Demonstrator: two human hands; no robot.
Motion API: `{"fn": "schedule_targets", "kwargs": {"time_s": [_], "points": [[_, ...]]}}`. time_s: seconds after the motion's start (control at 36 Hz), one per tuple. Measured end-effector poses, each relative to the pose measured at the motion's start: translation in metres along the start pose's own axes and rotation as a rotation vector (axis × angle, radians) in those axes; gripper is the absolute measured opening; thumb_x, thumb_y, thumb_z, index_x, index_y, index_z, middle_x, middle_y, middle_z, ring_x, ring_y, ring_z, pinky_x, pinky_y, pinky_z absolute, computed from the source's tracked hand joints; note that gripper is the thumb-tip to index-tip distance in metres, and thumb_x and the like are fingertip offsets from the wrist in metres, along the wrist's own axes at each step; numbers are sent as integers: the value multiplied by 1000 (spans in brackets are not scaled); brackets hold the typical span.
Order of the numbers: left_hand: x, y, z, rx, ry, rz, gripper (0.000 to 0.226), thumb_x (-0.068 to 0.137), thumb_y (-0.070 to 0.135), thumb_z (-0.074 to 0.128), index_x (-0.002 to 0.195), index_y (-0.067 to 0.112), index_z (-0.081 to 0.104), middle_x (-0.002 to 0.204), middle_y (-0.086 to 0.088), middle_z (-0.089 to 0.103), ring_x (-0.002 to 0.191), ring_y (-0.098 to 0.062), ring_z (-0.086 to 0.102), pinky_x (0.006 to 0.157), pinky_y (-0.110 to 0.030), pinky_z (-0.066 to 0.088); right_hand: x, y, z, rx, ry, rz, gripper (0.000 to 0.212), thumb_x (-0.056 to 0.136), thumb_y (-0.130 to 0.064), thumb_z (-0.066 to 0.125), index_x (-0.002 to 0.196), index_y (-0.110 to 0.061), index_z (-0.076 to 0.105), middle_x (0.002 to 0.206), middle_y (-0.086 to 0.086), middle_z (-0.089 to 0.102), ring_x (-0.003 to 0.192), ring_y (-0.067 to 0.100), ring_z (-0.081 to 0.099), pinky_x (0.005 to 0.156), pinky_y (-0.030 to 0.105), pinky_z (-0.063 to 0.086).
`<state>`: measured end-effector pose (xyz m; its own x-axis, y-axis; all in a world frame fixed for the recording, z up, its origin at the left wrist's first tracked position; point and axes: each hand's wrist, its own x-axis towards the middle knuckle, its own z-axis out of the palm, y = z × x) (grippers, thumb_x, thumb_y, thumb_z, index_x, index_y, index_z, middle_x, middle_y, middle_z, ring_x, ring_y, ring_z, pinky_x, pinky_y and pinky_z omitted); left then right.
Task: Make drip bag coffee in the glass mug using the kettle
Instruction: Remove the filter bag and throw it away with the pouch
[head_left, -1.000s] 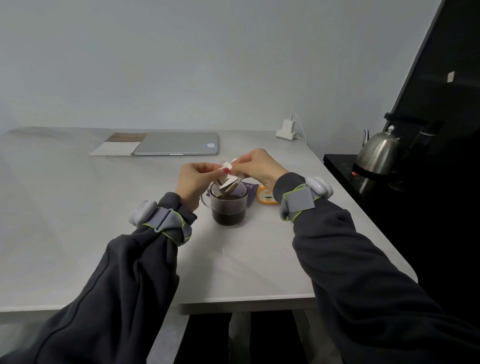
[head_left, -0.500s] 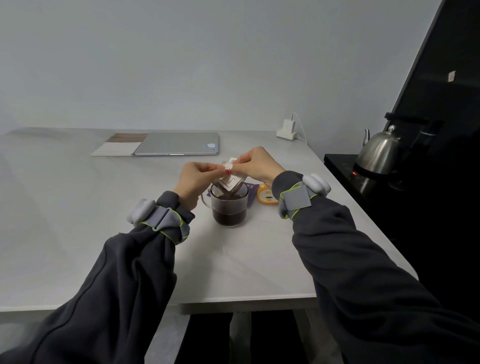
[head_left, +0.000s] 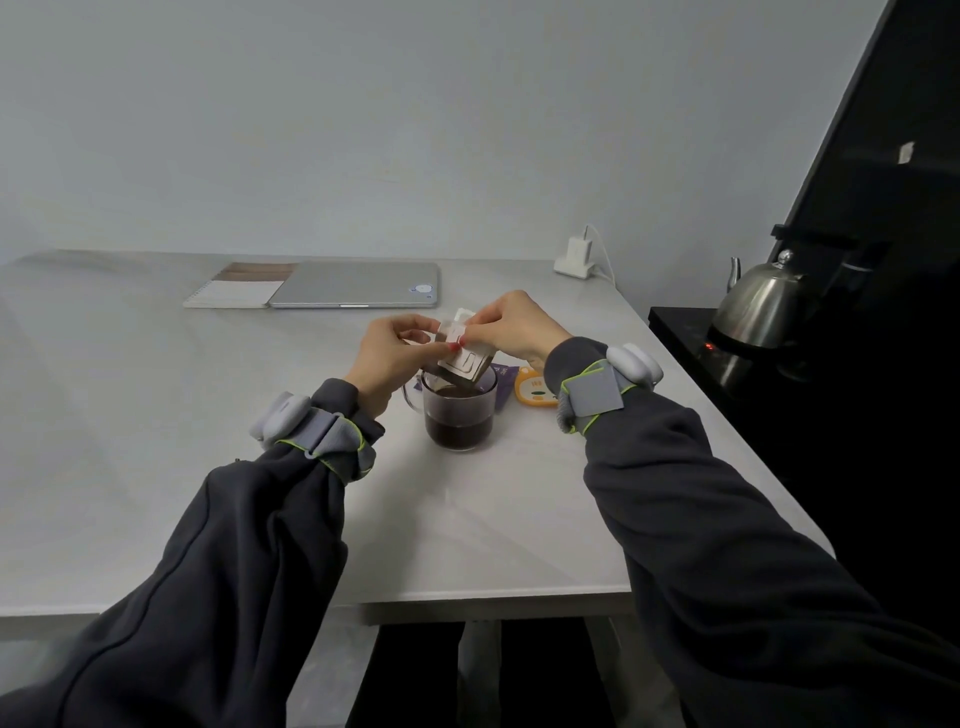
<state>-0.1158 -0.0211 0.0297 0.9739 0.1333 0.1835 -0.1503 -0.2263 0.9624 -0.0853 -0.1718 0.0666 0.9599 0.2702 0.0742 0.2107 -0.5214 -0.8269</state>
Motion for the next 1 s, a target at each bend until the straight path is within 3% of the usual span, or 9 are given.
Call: {"fn": "schedule_targets", "kwargs": {"time_s": [0.08, 0.25, 0.39, 0.47, 0.56, 0.61, 0.75, 0.86, 1.0], "points": [[0, -1, -2, 27, 0, 6, 20, 72, 11, 80, 88, 6, 68, 87, -14, 62, 74, -21, 56, 57, -13, 45, 0, 0, 0, -3, -4, -2, 16, 82, -9, 66, 92, 1, 73, 69, 2, 57, 68, 10, 49, 60, 18, 39], [-3, -1, -3, 30, 5, 11, 15, 71, 12, 81, 75, 9, 66, 79, -12, 66, 68, -18, 57, 59, -17, 45, -2, -1, 0, 11, -25, -3, 15, 83, -8, 65, 92, 0, 72, 66, -1, 58, 63, 6, 50, 57, 13, 40], [-4, 1, -3, 13, -27, -3, 15, 72, 14, 79, 71, 7, 66, 71, -6, 64, 66, -12, 54, 57, -9, 42, -4, 1, -1, 10, -30, -26, 3, 81, -7, 67, 81, -6, 69, 80, 5, 61, 75, 11, 53, 58, 12, 39], [-5, 4, -4, -6, -39, -9, 15, 75, 16, 77, 72, 5, 67, 70, -5, 63, 66, -10, 53, 57, -9, 41, -5, 1, -3, -38, -54, -52, 22, 82, -15, 69, 89, 6, 71, 67, 5, 58, 62, 8, 49, 50, 9, 38], [-4, 5, -4, 19, -36, 3, 13, 76, 17, 76, 71, 8, 67, 68, -1, 63, 62, -5, 52, 57, -9, 40, -4, 2, -5, -55, -68, -81, 31, 82, -18, 68, 96, 10, 70, 74, 9, 56, 71, 13, 48, 63, 19, 39], [-3, 5, -4, 35, -31, 13, 11, 77, 15, 75, 74, 8, 68, 69, -1, 63, 63, -6, 53, 58, -10, 40, -3, 1, -5, -67, -61, -94, 32, 82, -20, 68, 96, 9, 69, 78, 10, 56, 75, 16, 46, 70, 26, 37], [-4, 0, -6, -23, 27, -1, 19, 77, 21, 77, 91, 13, 66, 83, -10, 64, 72, -15, 53, 64, -21, 39, -1, 2, -4, -100, -21, -125, 17, 82, -18, 69, 90, -4, 73, 80, 9, 64, 76, 15, 55, 72, 29, 44], [-10, -6, -9, -51, 82, -30, 29, 84, 28, 68, 104, 7, 65, 90, -5, 64, 71, -6, 53, 51, -5, 36, 1, 6, -3, -99, 13, -126, 17, 82, -7, 66, 97, -1, 71, 93, 14, 71, 88, 24, 66, 78, 30, 51], [-19, -22, -14, -41, 114, -67, 21, 90, 19, 61, 108, 7, 63, 90, -6, 60, 68, -5, 48, 45, -2, 34, 0, 5, -7, -57, 88, -163, 16, 82, -7, 66, 97, -2, 71, 97, 17, 71, 91, 24, 66, 81, 34, 52]]}}
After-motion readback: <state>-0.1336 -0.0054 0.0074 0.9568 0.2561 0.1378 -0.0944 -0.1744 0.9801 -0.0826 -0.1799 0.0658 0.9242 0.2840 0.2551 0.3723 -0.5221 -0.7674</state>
